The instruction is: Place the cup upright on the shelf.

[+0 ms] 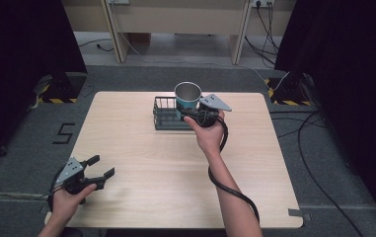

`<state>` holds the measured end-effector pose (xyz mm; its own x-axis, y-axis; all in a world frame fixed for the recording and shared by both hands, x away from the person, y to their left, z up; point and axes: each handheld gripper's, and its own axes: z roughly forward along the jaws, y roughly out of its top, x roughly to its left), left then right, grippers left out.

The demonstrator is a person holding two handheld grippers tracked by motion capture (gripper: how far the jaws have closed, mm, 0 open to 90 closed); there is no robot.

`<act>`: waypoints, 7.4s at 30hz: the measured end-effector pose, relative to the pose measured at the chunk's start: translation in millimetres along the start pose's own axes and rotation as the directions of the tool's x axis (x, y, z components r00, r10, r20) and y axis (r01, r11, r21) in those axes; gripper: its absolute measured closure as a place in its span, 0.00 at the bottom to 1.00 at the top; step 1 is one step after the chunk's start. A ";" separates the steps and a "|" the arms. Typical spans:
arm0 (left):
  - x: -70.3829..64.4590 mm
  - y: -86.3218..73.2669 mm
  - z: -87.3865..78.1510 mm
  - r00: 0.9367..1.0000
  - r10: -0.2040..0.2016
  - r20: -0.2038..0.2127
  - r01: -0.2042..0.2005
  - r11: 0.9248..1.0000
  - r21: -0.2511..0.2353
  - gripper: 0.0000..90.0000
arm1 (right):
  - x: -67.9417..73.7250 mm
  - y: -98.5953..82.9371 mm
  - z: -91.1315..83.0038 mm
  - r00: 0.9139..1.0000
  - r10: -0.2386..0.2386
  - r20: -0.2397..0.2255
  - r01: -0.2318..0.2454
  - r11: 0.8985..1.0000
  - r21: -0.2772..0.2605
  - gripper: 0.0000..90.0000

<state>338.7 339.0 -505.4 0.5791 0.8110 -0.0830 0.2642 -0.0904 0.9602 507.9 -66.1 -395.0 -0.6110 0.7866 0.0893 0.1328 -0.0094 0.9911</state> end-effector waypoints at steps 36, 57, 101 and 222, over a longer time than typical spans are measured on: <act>-0.3 0.3 0.0 1.000 0.000 0.003 0.000 1.000 -0.004 0.17 | -23.8 1.9 38.2 0.995 0.032 0.089 -0.036 0.998 0.047 0.19; -0.3 0.3 0.1 1.000 -0.003 0.005 0.003 1.000 -0.006 0.17 | -33.9 -5.3 62.0 0.989 0.031 0.141 -0.047 0.993 0.110 0.18; -0.3 0.4 0.8 1.000 -0.003 0.007 0.003 1.000 -0.008 0.17 | -26.5 -37.5 80.2 0.978 0.007 0.208 -0.068 0.954 0.292 0.17; -2.9 0.6 0.6 1.000 0.010 -0.016 -0.010 1.000 0.003 0.17 | -47.2 -84.1 -159.4 0.969 0.033 0.246 -0.103 0.956 0.276 0.18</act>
<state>337.6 336.3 -504.7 0.5690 0.8194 -0.0693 0.2611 -0.1001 0.9601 401.2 -200.9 -466.8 -0.3958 0.9134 0.0953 0.4054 0.0807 0.9106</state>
